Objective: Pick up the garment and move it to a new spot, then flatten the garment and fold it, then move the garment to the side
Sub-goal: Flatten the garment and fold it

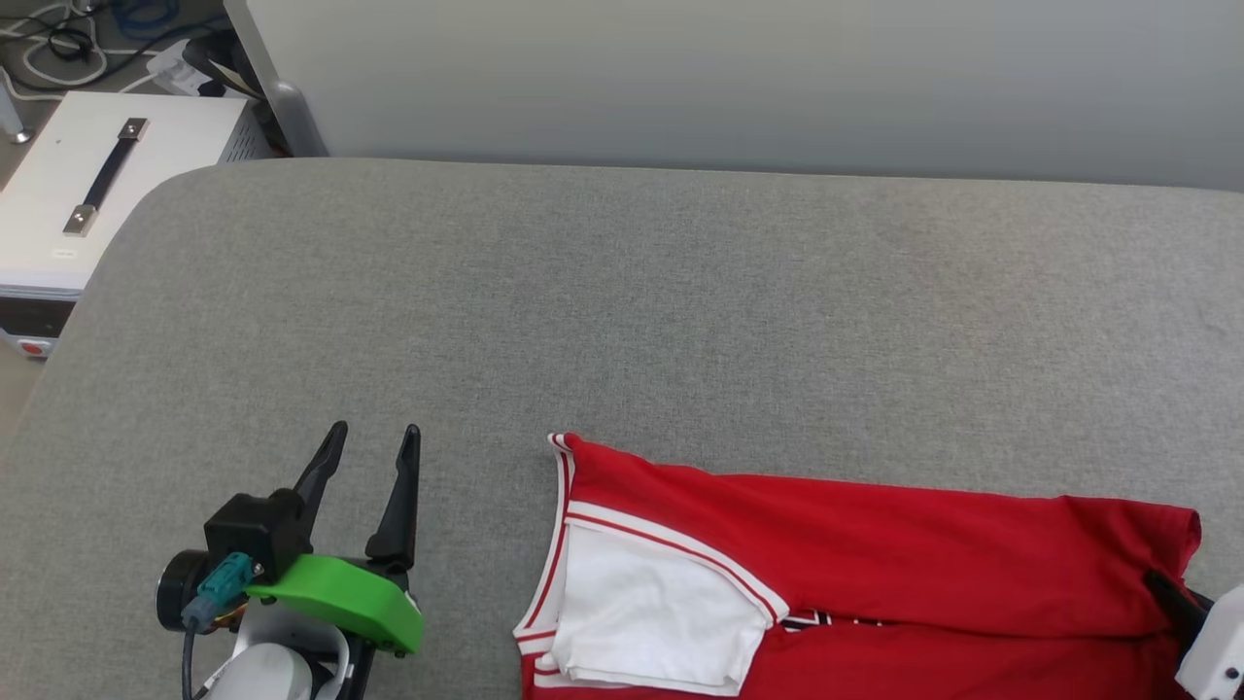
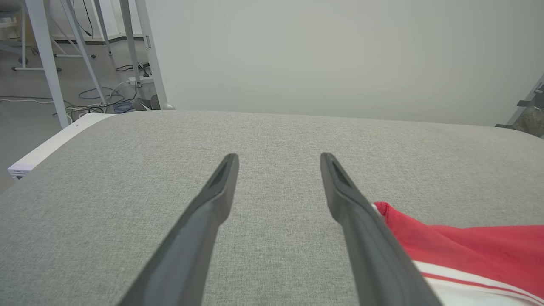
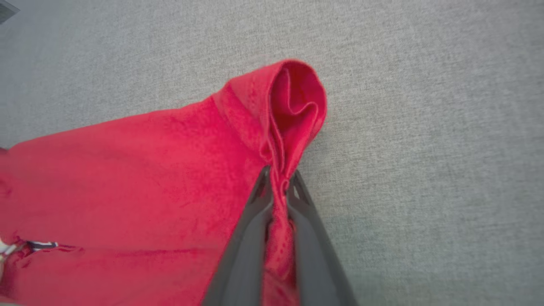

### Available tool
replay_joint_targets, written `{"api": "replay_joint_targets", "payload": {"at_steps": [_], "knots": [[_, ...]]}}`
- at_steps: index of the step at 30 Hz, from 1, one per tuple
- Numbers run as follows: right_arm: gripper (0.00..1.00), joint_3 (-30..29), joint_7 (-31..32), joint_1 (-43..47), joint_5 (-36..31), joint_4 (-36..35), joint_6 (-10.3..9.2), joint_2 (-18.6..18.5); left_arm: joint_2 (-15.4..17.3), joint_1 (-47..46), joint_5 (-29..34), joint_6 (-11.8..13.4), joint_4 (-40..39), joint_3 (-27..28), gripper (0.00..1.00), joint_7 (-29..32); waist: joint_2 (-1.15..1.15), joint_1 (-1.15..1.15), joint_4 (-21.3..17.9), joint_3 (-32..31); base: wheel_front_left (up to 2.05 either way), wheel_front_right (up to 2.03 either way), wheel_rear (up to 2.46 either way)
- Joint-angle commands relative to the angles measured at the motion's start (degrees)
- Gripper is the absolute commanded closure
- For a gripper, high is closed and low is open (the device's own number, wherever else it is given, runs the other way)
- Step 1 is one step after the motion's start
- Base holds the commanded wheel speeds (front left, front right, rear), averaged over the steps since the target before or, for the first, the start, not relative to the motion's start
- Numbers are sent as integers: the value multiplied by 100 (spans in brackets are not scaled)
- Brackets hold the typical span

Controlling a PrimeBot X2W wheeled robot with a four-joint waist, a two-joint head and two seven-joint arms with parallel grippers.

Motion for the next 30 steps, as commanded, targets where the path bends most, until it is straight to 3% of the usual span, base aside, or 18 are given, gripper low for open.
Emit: {"api": "replay_joint_targets", "payload": {"at_steps": [1,13,20,30], "knots": [[100,13,28,86,48,-108,-5,57,-50,109,52,-26,16,21,0,-34,0,0,9,-69,0,0,0],[100,302,514,487,86,-1311,-5,546,-177,276,95,-105,69,116,0,-34,0,0,126,-376,0,0,0],[100,543,884,425,120,-1842,-5,1214,-242,301,110,-149,99,164,0,-34,0,0,335,-449,0,0,0],[100,911,1205,199,73,-2034,-5,2259,-274,288,136,-183,112,240,0,-34,0,0,665,-408,0,0,0]]}}
